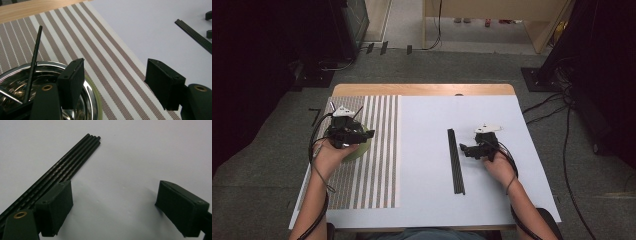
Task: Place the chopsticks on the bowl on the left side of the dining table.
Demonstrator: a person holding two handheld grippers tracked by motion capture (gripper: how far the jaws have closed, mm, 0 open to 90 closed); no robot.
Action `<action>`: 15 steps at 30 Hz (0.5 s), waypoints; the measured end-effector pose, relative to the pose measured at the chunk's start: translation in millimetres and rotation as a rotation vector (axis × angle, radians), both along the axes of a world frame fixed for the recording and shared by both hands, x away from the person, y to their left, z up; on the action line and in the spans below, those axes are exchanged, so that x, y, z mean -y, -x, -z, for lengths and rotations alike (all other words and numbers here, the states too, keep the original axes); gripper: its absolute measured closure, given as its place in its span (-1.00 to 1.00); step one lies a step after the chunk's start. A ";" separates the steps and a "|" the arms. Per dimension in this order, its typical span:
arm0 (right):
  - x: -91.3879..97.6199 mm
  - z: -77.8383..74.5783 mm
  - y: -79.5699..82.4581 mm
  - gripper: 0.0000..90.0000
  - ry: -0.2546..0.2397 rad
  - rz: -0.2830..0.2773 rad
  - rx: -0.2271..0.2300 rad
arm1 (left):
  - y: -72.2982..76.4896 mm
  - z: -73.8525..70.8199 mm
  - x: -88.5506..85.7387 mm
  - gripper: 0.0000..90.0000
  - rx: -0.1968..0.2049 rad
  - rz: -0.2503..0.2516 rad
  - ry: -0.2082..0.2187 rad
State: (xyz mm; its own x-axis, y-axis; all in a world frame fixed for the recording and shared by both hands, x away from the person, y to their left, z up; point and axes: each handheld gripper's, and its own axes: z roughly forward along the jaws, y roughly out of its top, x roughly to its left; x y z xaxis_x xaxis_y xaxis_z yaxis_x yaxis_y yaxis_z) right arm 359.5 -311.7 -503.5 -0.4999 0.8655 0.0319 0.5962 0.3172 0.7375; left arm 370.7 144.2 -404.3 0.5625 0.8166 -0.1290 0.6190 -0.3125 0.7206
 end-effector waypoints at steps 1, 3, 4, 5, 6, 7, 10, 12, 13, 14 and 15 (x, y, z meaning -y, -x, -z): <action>0.0 0.0 0.0 -0.70 0.000 0.000 0.000 | 0.1 0.4 1.7 -0.29 0.002 0.003 0.000; 0.2 0.0 0.0 -0.70 0.002 -0.002 0.000 | 0.5 1.3 5.4 -0.30 0.006 0.009 -0.003; 0.0 0.0 0.0 -0.70 0.000 0.000 0.000 | 0.4 1.9 6.9 -0.30 0.008 0.013 -0.004; 0.0 0.0 0.0 -0.70 0.000 0.000 0.000 | 0.4 2.2 8.0 -0.31 0.010 0.017 -0.007; 0.0 0.0 0.0 -0.70 0.000 0.000 0.000 | 0.6 2.8 9.3 -0.31 0.011 0.016 -0.004; 0.0 0.0 0.0 -0.70 0.000 0.000 0.000 | 0.5 3.3 10.2 -0.32 0.013 0.018 0.000; 0.1 0.0 0.0 -0.70 0.002 -0.001 0.000 | 0.3 5.3 14.0 -0.35 0.014 0.023 0.005; 0.1 0.0 0.0 -0.70 0.002 -0.001 0.000 | 0.6 6.5 16.8 -0.35 0.015 0.020 0.004; 0.2 0.0 0.0 -0.70 0.002 -0.001 0.001 | 0.4 7.3 17.7 -0.35 0.015 0.026 -0.001; 0.2 0.0 0.0 -0.70 0.002 -0.002 0.001 | 0.6 8.0 19.0 -0.35 0.012 0.024 -0.002; 0.1 0.0 0.0 -0.70 0.002 -0.001 0.001 | 0.5 8.7 20.0 -0.36 0.012 0.027 -0.005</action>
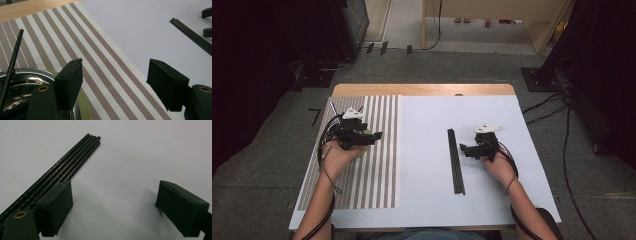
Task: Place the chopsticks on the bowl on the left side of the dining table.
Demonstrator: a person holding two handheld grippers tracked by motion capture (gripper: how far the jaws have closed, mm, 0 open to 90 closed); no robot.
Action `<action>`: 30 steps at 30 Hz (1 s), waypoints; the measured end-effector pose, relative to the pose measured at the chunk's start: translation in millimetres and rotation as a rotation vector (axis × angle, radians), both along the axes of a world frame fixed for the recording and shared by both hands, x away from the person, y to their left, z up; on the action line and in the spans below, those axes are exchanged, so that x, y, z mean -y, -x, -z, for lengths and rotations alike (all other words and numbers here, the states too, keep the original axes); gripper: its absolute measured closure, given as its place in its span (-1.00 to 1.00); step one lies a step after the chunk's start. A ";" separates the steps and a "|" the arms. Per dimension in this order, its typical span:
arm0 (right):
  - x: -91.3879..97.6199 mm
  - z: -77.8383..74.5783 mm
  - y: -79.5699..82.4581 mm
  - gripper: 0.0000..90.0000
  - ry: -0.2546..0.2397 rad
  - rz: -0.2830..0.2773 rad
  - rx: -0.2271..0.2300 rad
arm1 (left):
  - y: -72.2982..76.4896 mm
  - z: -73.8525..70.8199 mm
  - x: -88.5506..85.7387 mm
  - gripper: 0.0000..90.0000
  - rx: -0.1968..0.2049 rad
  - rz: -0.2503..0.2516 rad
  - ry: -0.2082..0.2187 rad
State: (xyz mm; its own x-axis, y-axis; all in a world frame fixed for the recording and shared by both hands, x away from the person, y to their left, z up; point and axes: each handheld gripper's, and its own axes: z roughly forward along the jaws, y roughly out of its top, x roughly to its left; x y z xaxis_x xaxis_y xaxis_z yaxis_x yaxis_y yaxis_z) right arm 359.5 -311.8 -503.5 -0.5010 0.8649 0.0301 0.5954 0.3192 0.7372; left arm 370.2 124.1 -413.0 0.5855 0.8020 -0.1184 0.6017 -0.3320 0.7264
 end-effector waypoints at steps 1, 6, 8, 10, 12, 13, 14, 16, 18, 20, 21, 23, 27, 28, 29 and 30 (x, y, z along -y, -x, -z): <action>0.0 0.0 0.0 -0.70 0.000 0.000 0.000 | 0.1 0.6 1.0 -0.36 -0.001 0.002 -0.002; 0.0 0.0 0.0 -0.70 0.000 0.000 0.000 | 0.6 2.6 5.8 -0.37 0.003 0.003 -0.011; 0.0 0.0 0.0 -0.70 0.000 0.000 0.000 | 0.6 3.9 8.1 -0.38 0.004 0.009 -0.018; 0.0 0.0 0.0 -0.70 0.000 0.000 0.000 | 0.9 5.3 10.6 -0.39 0.004 0.008 -0.013; 0.0 0.0 0.0 -0.70 0.000 0.000 0.000 | 1.3 7.0 13.8 -0.39 0.005 0.013 -0.020; 0.0 0.0 0.0 -0.70 0.000 0.000 0.000 | 1.4 7.7 15.3 -0.39 0.006 0.017 -0.023; 0.0 0.0 0.0 -0.70 0.000 0.000 0.000 | 1.4 8.1 16.4 -0.39 0.006 0.021 -0.025; 0.0 0.0 0.0 -0.70 0.000 0.000 0.000 | 1.7 9.1 19.1 -0.39 0.012 0.024 -0.030; 0.0 0.0 0.0 -0.70 0.000 0.000 0.000 | 1.8 10.0 21.1 -0.39 0.012 0.024 -0.030; 0.0 0.0 0.0 -0.70 0.000 0.000 0.000 | 2.2 10.8 23.0 -0.40 0.012 0.028 -0.032; 0.0 0.0 0.0 -0.70 0.000 0.000 0.000 | 2.4 11.3 24.1 -0.40 0.013 0.031 -0.032; 0.0 0.0 0.0 -0.70 0.000 -0.001 0.000 | 2.5 12.1 25.7 -0.42 0.015 0.035 -0.032; 0.0 0.0 0.0 -0.70 0.000 0.000 0.000 | 3.0 13.9 29.8 -0.44 0.017 0.040 -0.040; 0.0 0.0 0.0 -0.70 0.000 0.000 0.000 | 3.0 14.1 30.4 -0.44 0.019 0.039 -0.040; 0.0 0.0 0.0 -0.70 0.000 0.000 0.000 | 3.2 14.4 31.2 -0.45 0.019 0.040 -0.038; 0.0 0.0 0.0 -0.70 0.000 0.000 0.000 | 3.4 14.4 31.8 -0.45 0.019 0.041 -0.039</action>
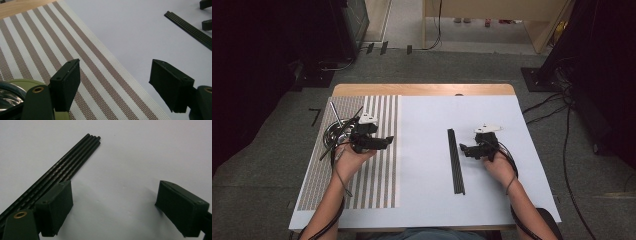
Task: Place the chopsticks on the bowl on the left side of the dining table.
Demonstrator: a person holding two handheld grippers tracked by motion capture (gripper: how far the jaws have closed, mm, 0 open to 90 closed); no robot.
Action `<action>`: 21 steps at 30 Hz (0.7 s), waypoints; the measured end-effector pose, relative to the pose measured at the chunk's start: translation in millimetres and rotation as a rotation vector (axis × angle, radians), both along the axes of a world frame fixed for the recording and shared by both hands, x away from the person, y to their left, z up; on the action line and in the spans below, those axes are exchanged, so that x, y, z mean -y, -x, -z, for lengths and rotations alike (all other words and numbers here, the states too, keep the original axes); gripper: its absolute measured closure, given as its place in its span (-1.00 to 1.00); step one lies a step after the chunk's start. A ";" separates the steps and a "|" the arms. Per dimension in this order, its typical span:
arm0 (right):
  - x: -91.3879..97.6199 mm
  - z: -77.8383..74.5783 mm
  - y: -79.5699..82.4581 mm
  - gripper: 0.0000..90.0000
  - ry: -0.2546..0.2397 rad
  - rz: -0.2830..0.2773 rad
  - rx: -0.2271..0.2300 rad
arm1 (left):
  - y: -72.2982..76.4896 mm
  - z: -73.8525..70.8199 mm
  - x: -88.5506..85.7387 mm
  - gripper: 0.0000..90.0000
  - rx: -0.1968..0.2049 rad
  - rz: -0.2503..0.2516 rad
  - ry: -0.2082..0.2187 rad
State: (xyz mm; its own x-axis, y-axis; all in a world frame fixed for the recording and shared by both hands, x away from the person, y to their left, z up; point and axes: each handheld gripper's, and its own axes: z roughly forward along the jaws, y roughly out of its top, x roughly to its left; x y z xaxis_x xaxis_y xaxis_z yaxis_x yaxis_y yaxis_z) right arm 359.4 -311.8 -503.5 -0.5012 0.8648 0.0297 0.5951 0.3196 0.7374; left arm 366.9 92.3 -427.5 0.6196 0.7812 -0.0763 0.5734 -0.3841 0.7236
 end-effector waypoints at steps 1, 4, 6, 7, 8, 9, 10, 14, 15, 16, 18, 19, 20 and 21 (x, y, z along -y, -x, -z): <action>0.0 0.0 0.0 -0.70 0.000 0.000 0.000 | 0.2 0.1 0.7 -0.45 0.001 -0.002 0.001; 0.0 0.0 0.0 -0.70 0.000 0.000 0.000 | 0.7 1.3 4.2 -0.45 0.000 0.001 0.014; -0.1 0.0 0.0 -0.70 0.000 0.001 0.000 | 1.5 2.6 8.3 -0.45 -0.003 0.009 0.011; 0.0 0.0 0.0 -0.70 0.000 0.000 0.000 | 1.8 3.4 10.4 -0.45 -0.002 0.015 0.006; 0.0 0.0 0.0 -0.70 0.000 0.000 0.000 | 2.1 4.3 12.7 -0.45 -0.001 0.022 0.000; 0.0 0.0 0.0 -0.70 0.000 0.000 0.000 | 2.2 4.8 14.2 -0.45 0.001 0.025 -0.005; 0.0 0.0 0.0 -0.70 0.000 0.000 0.000 | 2.4 5.4 15.8 -0.45 0.001 0.026 -0.002; 0.0 0.0 0.0 -0.70 0.000 0.000 0.000 | 3.2 6.8 21.6 -0.45 0.003 0.032 0.003; -0.1 0.0 0.0 -0.70 0.000 0.000 0.000 | 3.8 7.4 24.0 -0.45 0.008 0.036 0.002; -0.2 -0.1 0.1 -0.70 -0.001 0.002 -0.001 | 4.2 7.9 25.4 -0.45 0.008 0.038 0.000; 0.0 0.0 0.1 -0.70 0.000 0.000 0.000 | 4.8 8.8 28.4 -0.45 0.007 0.046 -0.005; -0.1 0.0 0.1 -0.70 0.000 0.000 0.000 | 4.9 9.5 29.8 -0.45 0.004 0.049 -0.006; 0.0 0.0 0.0 -0.70 0.000 0.000 0.000 | 4.9 10.4 31.5 -0.45 -0.002 0.049 -0.010; -0.1 0.0 0.1 -0.70 0.000 0.000 0.000 | 5.3 11.0 32.9 -0.45 -0.003 0.049 -0.008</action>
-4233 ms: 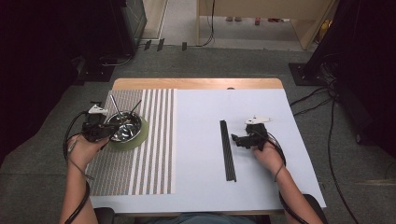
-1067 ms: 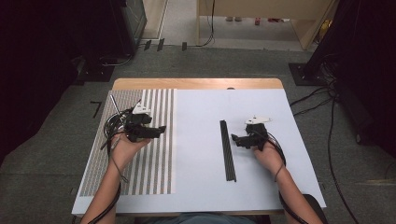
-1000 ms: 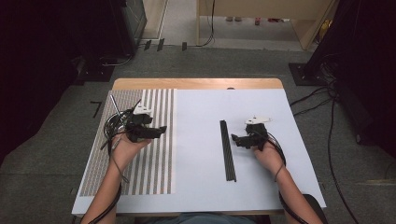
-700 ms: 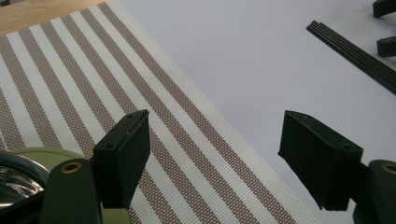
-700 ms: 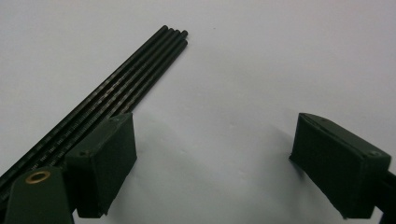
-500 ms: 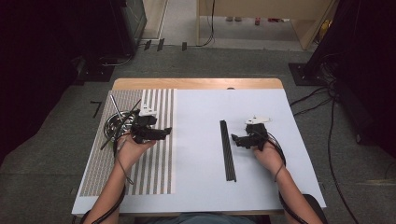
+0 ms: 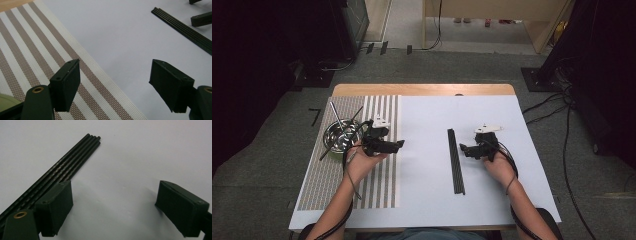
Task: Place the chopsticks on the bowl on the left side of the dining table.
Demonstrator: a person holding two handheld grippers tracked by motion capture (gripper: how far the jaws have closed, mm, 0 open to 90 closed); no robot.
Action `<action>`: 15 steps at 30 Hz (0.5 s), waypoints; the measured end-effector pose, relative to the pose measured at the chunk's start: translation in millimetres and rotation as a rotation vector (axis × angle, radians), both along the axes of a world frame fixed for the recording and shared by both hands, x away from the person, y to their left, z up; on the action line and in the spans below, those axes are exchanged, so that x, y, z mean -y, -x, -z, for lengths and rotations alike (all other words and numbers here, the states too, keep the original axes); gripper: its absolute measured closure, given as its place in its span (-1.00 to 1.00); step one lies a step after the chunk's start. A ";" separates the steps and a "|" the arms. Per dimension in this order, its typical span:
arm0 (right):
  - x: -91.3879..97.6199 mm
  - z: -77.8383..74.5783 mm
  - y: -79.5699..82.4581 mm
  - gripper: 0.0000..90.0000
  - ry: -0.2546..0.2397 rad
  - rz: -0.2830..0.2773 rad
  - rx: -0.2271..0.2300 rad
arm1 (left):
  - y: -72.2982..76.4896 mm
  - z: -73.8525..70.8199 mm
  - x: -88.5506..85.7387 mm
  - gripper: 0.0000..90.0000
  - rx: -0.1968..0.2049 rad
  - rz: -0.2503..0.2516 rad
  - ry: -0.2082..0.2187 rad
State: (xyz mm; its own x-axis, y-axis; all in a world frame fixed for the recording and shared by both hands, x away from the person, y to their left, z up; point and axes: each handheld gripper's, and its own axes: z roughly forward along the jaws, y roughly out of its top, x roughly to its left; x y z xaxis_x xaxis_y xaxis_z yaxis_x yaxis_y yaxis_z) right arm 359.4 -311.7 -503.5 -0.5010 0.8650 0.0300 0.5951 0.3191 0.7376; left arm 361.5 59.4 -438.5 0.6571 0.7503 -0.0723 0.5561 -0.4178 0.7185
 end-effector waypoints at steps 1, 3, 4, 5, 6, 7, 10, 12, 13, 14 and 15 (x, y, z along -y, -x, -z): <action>0.0 0.0 0.0 -0.70 0.000 0.000 0.000 | 0.1 0.5 1.2 -0.45 -0.004 0.004 0.001; 0.0 0.0 0.0 -0.70 0.000 0.000 0.000 | 0.3 1.2 3.2 -0.45 -0.005 0.004 0.005; 0.0 0.0 0.0 -0.70 0.000 0.000 0.000 | 0.3 1.7 4.7 -0.45 -0.007 0.009 0.007; 0.0 0.0 0.0 -0.70 0.000 0.000 0.000 | 0.5 2.1 5.7 -0.45 -0.008 0.008 0.008; 0.0 0.0 0.0 -0.70 0.000 0.000 0.000 | 0.7 2.6 7.0 -0.45 -0.008 0.010 0.008; 0.0 0.0 0.0 -0.70 0.000 0.000 0.000 | 0.9 2.9 8.0 -0.45 -0.007 0.015 0.005; 0.0 0.0 0.0 -0.70 0.000 0.000 0.000 | 1.4 4.8 11.9 -0.45 -0.007 0.021 0.002; 0.0 0.0 0.0 -0.70 0.001 0.000 0.000 | 1.8 5.6 14.3 -0.45 -0.008 0.022 0.003; 0.0 0.0 0.0 -0.70 0.001 0.000 0.000 | 1.9 6.0 15.9 -0.45 -0.013 0.022 0.007; 0.0 0.0 0.0 -0.70 0.000 0.000 0.000 | 2.2 6.3 17.1 -0.45 -0.014 0.022 0.007; 0.0 0.0 0.0 -0.70 0.001 0.000 0.000 | 2.5 6.8 18.4 -0.45 -0.017 0.021 0.013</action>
State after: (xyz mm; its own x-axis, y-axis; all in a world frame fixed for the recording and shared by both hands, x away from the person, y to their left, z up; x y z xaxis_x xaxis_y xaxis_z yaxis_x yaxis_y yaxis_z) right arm 359.4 -311.7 -503.5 -0.5011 0.8649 0.0292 0.5949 0.3197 0.7375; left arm 359.0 41.0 -445.3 0.6712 0.7355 -0.0929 0.5594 -0.4202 0.7145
